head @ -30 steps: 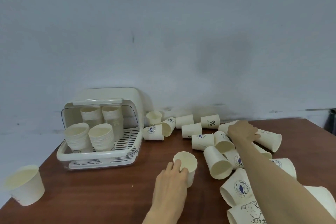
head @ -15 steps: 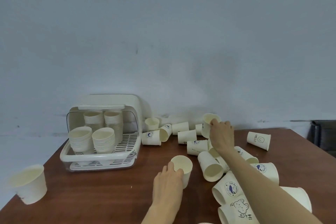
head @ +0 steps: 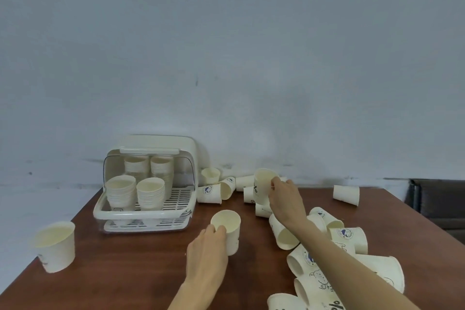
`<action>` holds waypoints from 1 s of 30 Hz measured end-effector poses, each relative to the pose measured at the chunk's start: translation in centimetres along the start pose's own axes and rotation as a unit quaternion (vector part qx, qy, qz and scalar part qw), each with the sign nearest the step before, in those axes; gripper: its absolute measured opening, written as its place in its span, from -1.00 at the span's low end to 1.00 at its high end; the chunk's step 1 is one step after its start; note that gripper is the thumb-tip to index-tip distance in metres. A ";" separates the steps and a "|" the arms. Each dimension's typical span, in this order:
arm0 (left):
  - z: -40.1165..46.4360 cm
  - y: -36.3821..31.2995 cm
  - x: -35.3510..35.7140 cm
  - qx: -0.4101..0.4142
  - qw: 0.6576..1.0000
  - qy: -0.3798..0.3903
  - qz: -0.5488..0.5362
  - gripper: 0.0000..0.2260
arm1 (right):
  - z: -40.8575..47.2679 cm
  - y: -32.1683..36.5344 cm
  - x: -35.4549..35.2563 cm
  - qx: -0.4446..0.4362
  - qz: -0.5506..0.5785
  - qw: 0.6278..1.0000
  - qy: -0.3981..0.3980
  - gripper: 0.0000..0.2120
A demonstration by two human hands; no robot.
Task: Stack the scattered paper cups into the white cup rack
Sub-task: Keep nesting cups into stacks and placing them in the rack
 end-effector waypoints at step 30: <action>-2.1 13.6 -8.9 -0.120 0.987 -0.103 -0.002 -0.69 | -1.3 21.3 0.4 -0.212 0.069 0.974 0.040 -0.81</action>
Point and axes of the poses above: each hand's wrist, its own z-axis towards the middle knuckle, its own x-axis out of the palm, y = z × x, the point moved 4 cm from there along z, towards the middle knuckle, and after that the axes turned 5 degrees about y, right-handed, at the moved point
